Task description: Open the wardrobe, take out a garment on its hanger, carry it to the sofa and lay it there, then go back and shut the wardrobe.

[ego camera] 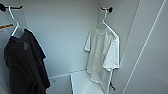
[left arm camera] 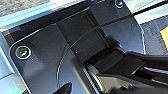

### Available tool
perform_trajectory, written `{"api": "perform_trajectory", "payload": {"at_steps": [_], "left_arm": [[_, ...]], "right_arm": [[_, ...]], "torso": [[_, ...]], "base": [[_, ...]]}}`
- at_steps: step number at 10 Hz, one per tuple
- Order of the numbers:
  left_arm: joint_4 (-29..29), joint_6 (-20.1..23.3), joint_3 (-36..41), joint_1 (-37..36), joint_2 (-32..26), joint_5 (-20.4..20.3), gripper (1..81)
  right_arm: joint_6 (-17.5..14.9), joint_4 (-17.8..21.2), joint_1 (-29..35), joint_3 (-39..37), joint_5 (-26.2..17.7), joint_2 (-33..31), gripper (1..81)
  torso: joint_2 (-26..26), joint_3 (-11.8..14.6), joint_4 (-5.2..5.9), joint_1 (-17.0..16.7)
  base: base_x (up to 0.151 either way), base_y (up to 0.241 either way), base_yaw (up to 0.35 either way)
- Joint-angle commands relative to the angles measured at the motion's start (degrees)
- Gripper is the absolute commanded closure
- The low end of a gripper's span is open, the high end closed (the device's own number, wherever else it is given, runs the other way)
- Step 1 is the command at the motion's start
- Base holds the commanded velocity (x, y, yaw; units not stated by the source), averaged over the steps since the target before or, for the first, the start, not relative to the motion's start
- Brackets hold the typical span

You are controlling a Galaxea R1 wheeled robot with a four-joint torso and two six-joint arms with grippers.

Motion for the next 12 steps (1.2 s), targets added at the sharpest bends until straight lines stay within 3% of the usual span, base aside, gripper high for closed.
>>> {"api": "perform_trajectory", "payload": {"at_steps": [1, 5, 12], "left_arm": [[2.3, 0.2, 3.7, -6.8, -1.0, 4.1, 1.0], [2.3, -0.1, 13.2, -16.2, -6.6, 4.6, 1.0], [2.0, -0.8, 30.5, -29.1, -13.3, 10.5, 1.0]], "right_arm": [[-0.1, 0.7, 2.2, 0.1, -3.3, 0.0, 1.0], [-0.1, 0.6, 2.9, 0.3, -3.4, 0.3, 1.0], [-0.1, 0.6, 3.5, 0.0, -3.5, 0.2, 1.0]], "torso": [[0.0, 0.0, 0.0, 0.0], [0.0, 0.0, 0.0, 0.0], [0.0, 0.0, 0.0, 0.0]], "base": [[0.0, 0.0, 0.0], [0.0, 0.0, 0.0], [0.0, 0.0, 0.0]]}}
